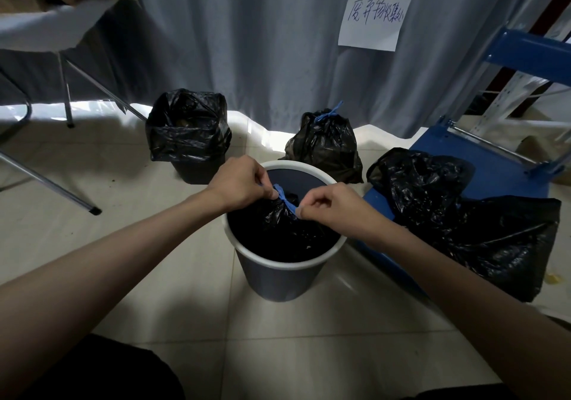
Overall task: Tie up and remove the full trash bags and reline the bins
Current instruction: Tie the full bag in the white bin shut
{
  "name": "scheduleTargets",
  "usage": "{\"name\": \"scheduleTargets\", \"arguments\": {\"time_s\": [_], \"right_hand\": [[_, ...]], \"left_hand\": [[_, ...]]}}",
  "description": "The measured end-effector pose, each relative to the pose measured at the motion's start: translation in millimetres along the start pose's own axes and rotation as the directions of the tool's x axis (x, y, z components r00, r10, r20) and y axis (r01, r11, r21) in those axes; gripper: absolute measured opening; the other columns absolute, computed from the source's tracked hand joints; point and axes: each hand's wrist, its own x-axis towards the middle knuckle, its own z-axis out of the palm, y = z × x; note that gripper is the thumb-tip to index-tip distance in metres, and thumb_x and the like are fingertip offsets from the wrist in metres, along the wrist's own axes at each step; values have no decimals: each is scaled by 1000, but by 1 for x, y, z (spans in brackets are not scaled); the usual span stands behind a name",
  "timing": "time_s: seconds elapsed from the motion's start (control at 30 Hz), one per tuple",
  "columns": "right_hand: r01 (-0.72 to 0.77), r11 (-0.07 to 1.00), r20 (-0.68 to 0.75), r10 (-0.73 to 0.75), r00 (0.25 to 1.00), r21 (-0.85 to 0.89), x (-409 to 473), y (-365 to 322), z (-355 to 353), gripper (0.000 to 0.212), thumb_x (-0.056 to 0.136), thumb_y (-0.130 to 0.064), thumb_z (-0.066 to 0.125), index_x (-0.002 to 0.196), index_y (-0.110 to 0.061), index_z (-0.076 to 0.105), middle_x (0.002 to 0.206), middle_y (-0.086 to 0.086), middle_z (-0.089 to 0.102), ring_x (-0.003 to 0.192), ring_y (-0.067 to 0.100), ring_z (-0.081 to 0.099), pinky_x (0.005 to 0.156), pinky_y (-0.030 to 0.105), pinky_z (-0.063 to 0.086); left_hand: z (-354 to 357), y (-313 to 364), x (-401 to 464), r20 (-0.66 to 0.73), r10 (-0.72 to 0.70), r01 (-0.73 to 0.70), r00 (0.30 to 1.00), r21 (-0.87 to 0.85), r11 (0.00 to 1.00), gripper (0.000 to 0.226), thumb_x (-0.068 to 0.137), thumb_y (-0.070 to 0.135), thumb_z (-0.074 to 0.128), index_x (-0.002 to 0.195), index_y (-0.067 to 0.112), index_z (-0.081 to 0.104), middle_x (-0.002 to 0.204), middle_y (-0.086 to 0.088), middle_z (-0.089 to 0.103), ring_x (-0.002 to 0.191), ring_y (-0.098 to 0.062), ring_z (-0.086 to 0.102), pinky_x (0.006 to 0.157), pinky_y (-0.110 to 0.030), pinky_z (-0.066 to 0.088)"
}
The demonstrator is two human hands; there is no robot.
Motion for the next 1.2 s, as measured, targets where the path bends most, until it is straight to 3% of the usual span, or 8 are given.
{"name": "scheduleTargets", "arguments": {"time_s": [0.13, 0.23, 0.4, 0.7, 0.8, 1.0, 1.07, 1.2], "right_hand": [[-26, 998, 63, 29, 998, -51, 0, 0, 4, 17, 90, -21, 68, 77, -10, 73, 66, -13, 64, 64, -2, 54, 66, 16, 44], [-30, 998, 57, 33, 998, -52, 0, 1, 2, 20, 90, -21, 66, 76, -7, 70, 67, -6, 62, 68, 4, 55, 68, 22, 45], [-22, 965, 19, 27, 999, -261, 0, 1, 6, 33, 93, -27, 64, 62, -16, 57, 57, -6, 52, 53, 1, 46, 54, 12, 36], [67, 912, 43, -54, 998, -405, 2, -4, 19, 34, 94, -22, 59, 61, -22, 50, 72, -8, 48, 67, 11, 47, 68, 32, 42], [59, 919, 41, -46, 998, -390, 4, -2, 21, 35, 94, -21, 60, 60, -21, 49, 71, -9, 47, 66, 10, 46, 66, 29, 40], [41, 986, -117, -60, 991, -159, 3, -3, 17, 26, 85, -21, 73, 62, -19, 61, 62, -5, 56, 51, -1, 48, 55, 11, 36], [36, 999, -190, -30, 981, 26, 5, -7, 14, 16, 82, -21, 76, 69, -15, 69, 65, -1, 63, 57, -1, 52, 61, 16, 41], [40, 921, -218, 49, 975, 388, 10, -9, 13, 10, 85, -13, 75, 88, -3, 74, 96, 12, 75, 81, 9, 66, 77, 23, 51]], "left_hand": [[1, 2, 0, -8, 8, -8, 1000, 22, 1000, 13, 70, 30, 85, 64, 25, 75, 65, 14, 70, 70, 1, 65, 66, -19, 45], [1, 3, 0, -11, 7, -7, 1000, 36, 999, 14, 70, 32, 84, 63, 26, 74, 64, 14, 69, 70, 0, 65, 65, -19, 43], [1, 4, 0, -31, 2, 0, 1000, 61, 998, 17, 70, 34, 84, 59, 29, 71, 63, 14, 68, 70, -3, 65, 66, -21, 44], [8, 8, -4, -109, -11, 28, 994, 159, 987, 14, 75, 32, 79, 67, 24, 72, 69, 7, 64, 77, -21, 63, 67, -28, 48], [10, 6, -5, -122, -8, 27, 993, 159, 987, 17, 76, 33, 79, 64, 23, 70, 68, 7, 63, 77, -20, 63, 66, -29, 47], [-7, -1, 1, -41, -41, 44, 998, 91, 995, 16, 71, 36, 82, 61, 30, 72, 67, 13, 68, 78, -13, 67, 71, -30, 51], [-18, -1, 2, -12, -40, 41, 999, 113, 993, 13, 73, 37, 81, 66, 29, 74, 69, 12, 69, 79, -12, 66, 68, -28, 47], [-35, 2, 1, 40, -5, 0, 999, 130, 991, 13, 72, 35, 82, 65, 27, 74, 70, 9, 71, 79, -11, 66, 76, -33, 54]]}}
